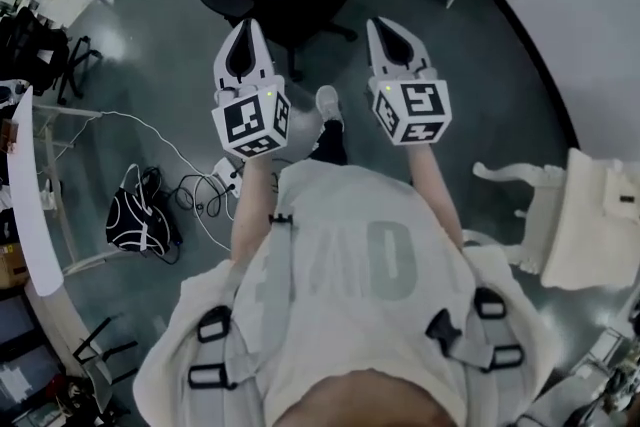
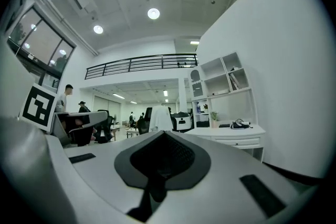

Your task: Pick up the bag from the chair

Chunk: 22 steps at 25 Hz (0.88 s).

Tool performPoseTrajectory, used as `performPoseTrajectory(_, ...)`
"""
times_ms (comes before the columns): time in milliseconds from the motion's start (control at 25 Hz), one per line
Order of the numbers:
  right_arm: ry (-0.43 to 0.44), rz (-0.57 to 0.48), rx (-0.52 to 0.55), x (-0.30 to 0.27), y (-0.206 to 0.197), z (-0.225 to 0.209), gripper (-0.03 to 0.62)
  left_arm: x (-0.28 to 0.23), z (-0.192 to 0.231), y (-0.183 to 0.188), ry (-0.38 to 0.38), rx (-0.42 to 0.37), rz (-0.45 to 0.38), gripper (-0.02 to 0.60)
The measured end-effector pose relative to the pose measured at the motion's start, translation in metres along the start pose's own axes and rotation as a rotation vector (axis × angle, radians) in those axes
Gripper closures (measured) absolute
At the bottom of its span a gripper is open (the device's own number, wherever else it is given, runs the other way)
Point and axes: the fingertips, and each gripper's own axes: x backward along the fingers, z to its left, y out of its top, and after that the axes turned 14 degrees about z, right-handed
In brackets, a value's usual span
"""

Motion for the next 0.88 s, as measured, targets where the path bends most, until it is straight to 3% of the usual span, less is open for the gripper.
performPoseTrajectory(520, -0.007, 0.095, 0.066, -0.181, 0.054, -0.072, 0.589, -0.213, 0.036, 0.038, -0.022, 0.024, 0.027, 0.575)
performPoseTrajectory(880, 0.044, 0.130, 0.077, -0.332, 0.100, -0.119, 0.589, -0.351, 0.080, 0.072, 0.032, 0.069, 0.016, 0.575)
